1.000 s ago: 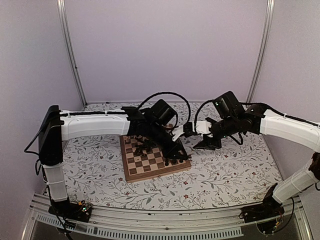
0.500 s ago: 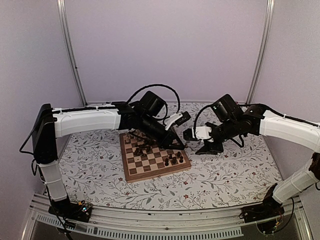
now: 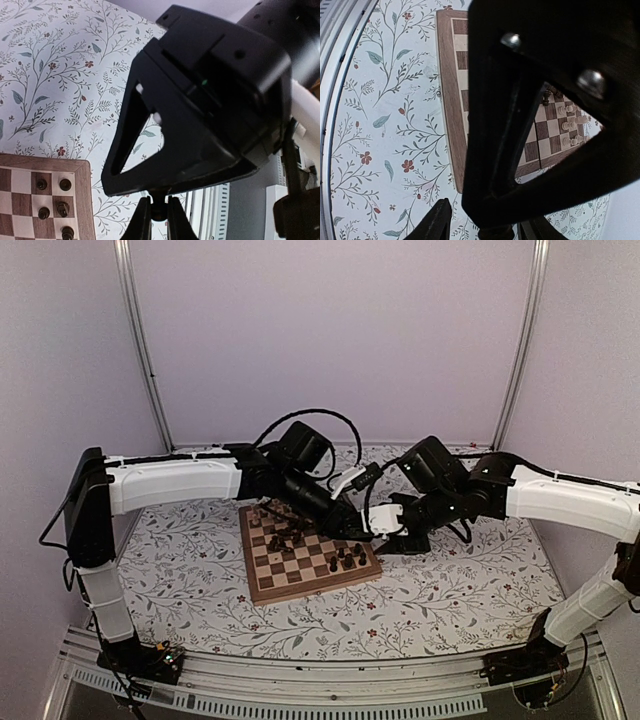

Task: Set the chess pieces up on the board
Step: Adjust the chess piece.

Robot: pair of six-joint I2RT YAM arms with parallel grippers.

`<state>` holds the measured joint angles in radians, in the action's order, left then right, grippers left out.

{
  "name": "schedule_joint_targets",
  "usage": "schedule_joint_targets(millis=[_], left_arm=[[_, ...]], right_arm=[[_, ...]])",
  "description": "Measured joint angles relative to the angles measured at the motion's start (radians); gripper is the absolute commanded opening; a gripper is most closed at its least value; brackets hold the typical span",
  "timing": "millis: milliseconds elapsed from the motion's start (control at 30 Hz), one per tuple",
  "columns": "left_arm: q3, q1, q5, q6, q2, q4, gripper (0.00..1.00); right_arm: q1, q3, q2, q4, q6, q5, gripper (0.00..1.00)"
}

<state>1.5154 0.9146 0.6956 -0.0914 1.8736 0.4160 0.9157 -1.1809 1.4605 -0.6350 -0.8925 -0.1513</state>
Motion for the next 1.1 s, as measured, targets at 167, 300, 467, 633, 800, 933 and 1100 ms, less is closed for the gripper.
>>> schedule_joint_targets(millis=[167,300,467,633,800,933,1100], left_arm=[[0.0,-0.001,0.008,-0.008,0.001,0.0,0.06],[0.0,-0.001,0.015,-0.011,0.008,0.0,0.06],[0.0,-0.001,0.016,-0.014,0.027,0.001,0.06],[0.0,-0.006,0.017,-0.021,0.035,0.0,0.12],[0.0,-0.012,0.004,-0.027,0.034,-0.004,0.27],[-0.03,-0.013,-0.05,-0.023,0.004,-0.013,0.34],[-0.169,-0.011,-0.141,-0.037,-0.154,-0.133,0.39]], right_arm=[[0.016,0.0,0.005,0.001,-0.008,0.041,0.35],[0.031,0.0,0.005,0.012,-0.014,0.075,0.31],[0.052,0.002,0.005,0.027,-0.018,0.117,0.25],[0.064,0.004,0.005,0.027,-0.023,0.15,0.08],[0.064,0.017,0.005,0.051,-0.019,0.172,0.05],[0.027,0.031,-0.004,0.06,0.004,0.109,0.05],[-0.096,0.038,-0.059,0.086,0.078,-0.11,0.05]])
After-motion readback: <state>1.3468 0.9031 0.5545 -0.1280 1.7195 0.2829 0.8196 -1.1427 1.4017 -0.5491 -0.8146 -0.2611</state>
